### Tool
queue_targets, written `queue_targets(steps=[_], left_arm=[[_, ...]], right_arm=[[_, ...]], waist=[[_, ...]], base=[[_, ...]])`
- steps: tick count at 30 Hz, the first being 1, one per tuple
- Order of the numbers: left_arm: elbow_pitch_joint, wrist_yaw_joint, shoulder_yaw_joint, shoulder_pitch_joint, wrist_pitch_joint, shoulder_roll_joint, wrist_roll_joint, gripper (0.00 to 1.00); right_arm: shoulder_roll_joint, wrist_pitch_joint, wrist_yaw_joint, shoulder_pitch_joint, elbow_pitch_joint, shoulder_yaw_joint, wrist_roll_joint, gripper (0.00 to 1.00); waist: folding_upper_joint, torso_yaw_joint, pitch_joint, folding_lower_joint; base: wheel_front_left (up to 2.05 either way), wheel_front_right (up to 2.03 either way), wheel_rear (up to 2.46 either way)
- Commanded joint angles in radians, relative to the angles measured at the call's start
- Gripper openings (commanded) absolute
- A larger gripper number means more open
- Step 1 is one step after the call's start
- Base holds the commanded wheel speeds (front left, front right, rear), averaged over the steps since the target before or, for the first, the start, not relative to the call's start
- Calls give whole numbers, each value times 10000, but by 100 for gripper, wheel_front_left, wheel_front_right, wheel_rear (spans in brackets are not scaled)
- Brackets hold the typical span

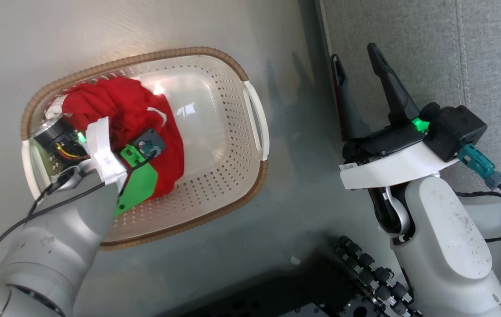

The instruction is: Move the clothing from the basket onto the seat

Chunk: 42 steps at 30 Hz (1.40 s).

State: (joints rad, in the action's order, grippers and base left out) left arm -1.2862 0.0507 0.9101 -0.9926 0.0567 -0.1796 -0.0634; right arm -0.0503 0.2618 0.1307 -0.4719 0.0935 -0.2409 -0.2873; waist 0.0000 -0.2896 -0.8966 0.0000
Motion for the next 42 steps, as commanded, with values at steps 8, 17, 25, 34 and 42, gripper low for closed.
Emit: queue_targets(steps=[8, 17, 25, 34, 42], left_arm=[[157, -145, -675, 382, -1582, 518, 1028, 0], [554, -232, -1409, 1081, -2893, 1052, 2152, 0], [2016, -225, -2081, 2203, -3227, 1225, 3216, 0], [5482, -589, -3053, 3967, -3222, 935, 3841, 0], [8557, -859, -3974, 5437, -3223, 658, 4066, 0]], right_arm=[[-14, 40, 1, 486, 143, 302, 333, 100], [-141, 37, 1, 1119, 377, 556, 698, 100], [-305, -74, 1, 1793, 404, 739, 818, 100], [-294, -577, 1, 2550, -44, 988, 893, 100], [-295, -1111, 1, 3249, -524, 1152, 1004, 100]], waist=[[0, 607, 1316, 0], [0, 1104, 2866, 0], [0, 1461, 4180, 0], [0, 1820, 5332, 0], [0, 2138, 6244, 0]], base=[[0, 0, 0], [0, 0, 0], [0, 0, 0], [0, 0, 0], [0, 0, 0]])
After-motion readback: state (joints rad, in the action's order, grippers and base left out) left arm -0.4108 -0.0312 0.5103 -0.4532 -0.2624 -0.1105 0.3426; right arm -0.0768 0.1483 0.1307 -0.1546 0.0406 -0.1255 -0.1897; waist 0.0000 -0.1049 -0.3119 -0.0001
